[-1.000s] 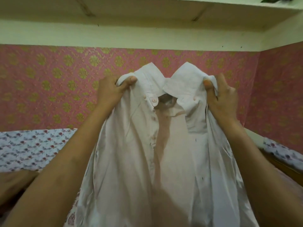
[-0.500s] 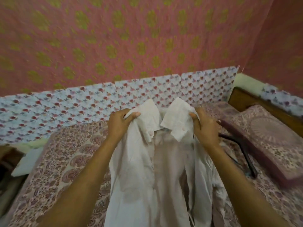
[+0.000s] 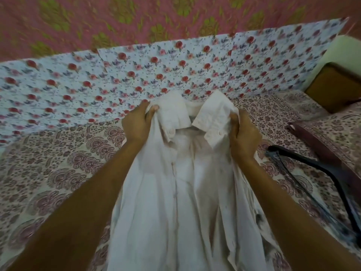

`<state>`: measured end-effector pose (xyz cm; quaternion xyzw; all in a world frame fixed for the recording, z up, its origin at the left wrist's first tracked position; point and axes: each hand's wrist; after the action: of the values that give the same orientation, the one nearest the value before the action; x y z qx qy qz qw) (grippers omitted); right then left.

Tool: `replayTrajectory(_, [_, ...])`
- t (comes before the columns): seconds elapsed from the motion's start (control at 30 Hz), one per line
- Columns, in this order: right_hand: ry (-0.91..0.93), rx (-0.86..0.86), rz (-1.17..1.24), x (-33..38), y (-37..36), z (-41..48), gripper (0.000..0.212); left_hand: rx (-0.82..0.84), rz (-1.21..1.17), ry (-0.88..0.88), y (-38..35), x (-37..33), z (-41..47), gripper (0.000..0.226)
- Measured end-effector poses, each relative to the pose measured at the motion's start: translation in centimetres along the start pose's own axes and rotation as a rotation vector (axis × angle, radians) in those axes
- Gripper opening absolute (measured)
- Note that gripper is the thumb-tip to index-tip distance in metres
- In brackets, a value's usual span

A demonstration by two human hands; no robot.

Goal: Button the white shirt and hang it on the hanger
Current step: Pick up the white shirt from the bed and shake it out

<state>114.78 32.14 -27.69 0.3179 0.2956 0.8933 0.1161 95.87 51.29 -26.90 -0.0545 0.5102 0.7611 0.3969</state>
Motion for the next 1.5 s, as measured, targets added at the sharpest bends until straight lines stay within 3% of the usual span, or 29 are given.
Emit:
replayTrajectory(0.07, [-0.065,0.055,0.004,-1.9,-4.7,0.5,0.040,0.059,0.072,0.061,-4.6,1.4,2.1,0.051])
replayTrajectory(0.17, [-0.100,0.310,-0.052,-5.0,-10.6,-2.9,0.057,0.292,0.277,0.097,-10.9,4.2,1.0,0.052])
replayTrajectory(0.3, [-0.092,0.707,-0.173,-8.2,-14.6,-14.1,0.076,0.537,0.311,0.081,-16.7,9.0,-9.8,0.060])
replayTrajectory(0.4, [-0.060,0.866,-0.216,-9.8,-14.4,-21.7,0.076,0.652,0.341,0.025,-16.9,11.8,-18.4,0.060])
replayTrajectory(0.5, [-0.051,0.918,-0.280,-11.1,-14.0,-25.1,0.072,0.739,0.396,-0.032,-16.3,14.2,-23.1,0.068])
replayTrajectory(0.73, [-0.055,1.025,-0.300,-11.8,-14.1,-25.2,0.081,0.834,0.449,-0.004,-16.6,15.5,-23.9,0.070])
replayTrajectory(0.83, [-0.111,1.106,-0.265,-10.8,-12.8,-25.1,0.064,0.935,0.479,0.053,-15.8,14.1,-23.0,0.065])
replayTrajectory(1.0, [-0.168,1.083,-0.077,-6.5,-7.1,-31.0,0.055,1.056,0.401,0.106,-11.3,11.2,-27.9,0.061])
replayTrajectory(1.17, [-0.125,0.940,0.106,-0.7,0.4,-40.2,0.049,1.029,0.255,0.067,-3.1,11.5,-38.5,0.058])
replayTrajectory(1.23, [-0.133,0.963,0.160,1.4,2.8,-43.2,0.046,1.050,0.107,0.106,0.2,12.2,-42.5,0.061])
replayTrajectory(1.33, [-0.156,1.013,0.200,3.5,5.5,-46.6,0.040,1.014,0.005,0.149,4.6,13.8,-47.5,0.046])
replayTrajectory(1.4, [-0.238,1.065,0.203,4.2,6.3,-48.3,0.033,0.971,-0.020,0.197,6.9,14.3,-49.5,0.040])
replayTrajectory(1.5, [-0.506,1.097,0.141,4.6,6.2,-49.6,0.040,0.823,0.025,0.307,9.3,14.6,-51.5,0.040])
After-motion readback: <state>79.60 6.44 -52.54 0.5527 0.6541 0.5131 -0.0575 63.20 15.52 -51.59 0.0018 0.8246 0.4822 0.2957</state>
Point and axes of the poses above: each hand's wrist, its own z-axis towards the middle knuckle, its own y-axis out of the back of the hand, x = y × z, and after that the axes turned 4 degrees about y, right-handed
